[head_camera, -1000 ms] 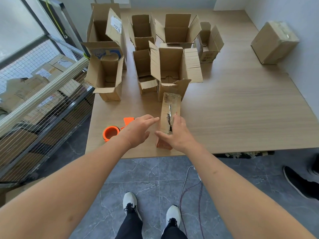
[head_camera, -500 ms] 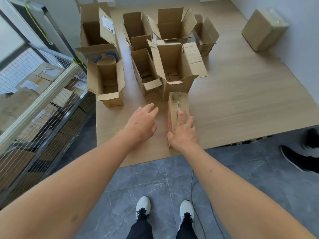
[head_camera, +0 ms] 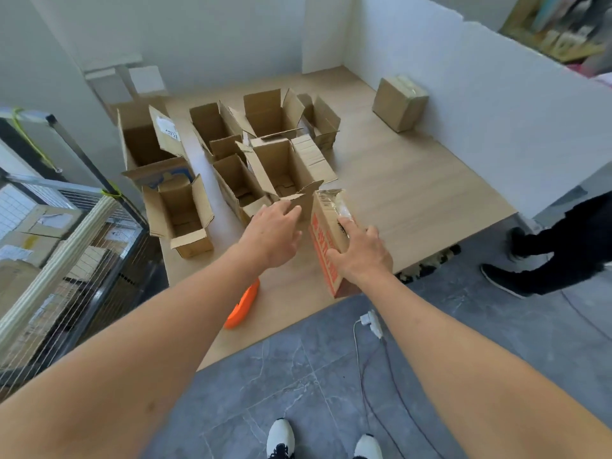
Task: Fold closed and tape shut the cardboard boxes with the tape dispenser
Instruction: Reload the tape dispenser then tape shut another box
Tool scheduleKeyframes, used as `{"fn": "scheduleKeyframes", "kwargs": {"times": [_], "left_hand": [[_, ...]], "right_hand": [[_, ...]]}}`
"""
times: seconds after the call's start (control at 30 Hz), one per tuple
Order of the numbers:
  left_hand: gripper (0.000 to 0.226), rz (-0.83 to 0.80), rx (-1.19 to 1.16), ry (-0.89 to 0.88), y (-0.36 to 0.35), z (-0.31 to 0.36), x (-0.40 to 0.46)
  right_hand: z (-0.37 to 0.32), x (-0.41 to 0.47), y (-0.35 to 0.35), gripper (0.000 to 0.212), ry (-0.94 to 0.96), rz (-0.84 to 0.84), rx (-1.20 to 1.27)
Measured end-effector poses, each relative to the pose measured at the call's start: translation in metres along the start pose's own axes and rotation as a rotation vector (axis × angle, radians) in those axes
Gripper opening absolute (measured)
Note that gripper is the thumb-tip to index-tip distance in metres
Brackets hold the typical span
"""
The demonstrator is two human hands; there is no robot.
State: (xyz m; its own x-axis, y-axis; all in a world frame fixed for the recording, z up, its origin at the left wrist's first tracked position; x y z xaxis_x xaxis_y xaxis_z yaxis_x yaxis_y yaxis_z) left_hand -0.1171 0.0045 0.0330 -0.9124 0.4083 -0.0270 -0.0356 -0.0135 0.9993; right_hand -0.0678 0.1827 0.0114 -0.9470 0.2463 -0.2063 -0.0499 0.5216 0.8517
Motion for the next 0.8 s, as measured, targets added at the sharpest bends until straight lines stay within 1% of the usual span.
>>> {"fn": "scheduleKeyframes", "kwargs": {"times": [0.07,0.2,0.33,0.53,0.67,0.8], "left_hand": [[0.057,0.016,0.014,-0.005,0.017,0.016,0.008],[0.061,0.022,0.066,0.013,0.048,0.048,0.030],[0.057,0.063,0.078,0.001,0.077,0.088,0.059],[0.053,0.094,0.054,0.016,0.100,0.169,0.101],[0.050,0.076,0.050,0.047,0.098,0.227,0.131],[0.053,0.058,0.034,0.069,0.090,0.272,0.160]], "right_hand": [[0.003,-0.001,0.024,0.075,0.007,0.025,0.005],[0.013,0.004,0.073,0.073,0.036,0.097,0.022],[0.034,0.021,0.122,0.073,0.072,0.152,0.014],[0.094,0.055,0.188,0.072,0.122,0.170,-0.004],[0.143,0.075,0.220,0.071,0.158,0.163,0.001],[0.188,0.098,0.243,0.072,0.155,0.130,-0.009]]}}
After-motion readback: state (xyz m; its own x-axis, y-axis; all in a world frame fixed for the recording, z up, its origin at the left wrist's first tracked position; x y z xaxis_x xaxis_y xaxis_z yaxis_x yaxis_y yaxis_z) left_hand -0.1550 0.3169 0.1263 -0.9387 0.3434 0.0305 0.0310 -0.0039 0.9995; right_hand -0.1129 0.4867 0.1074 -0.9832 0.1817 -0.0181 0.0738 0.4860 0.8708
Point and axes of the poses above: each hand's wrist, its own x-axis towards the middle knuckle, its own y-axis out of the back of the hand, z = x × y, the point moved 8 cm from there along x, towards the middle knuckle, and after that the axes turned 8 degrees about x, right-handed, at the moved point
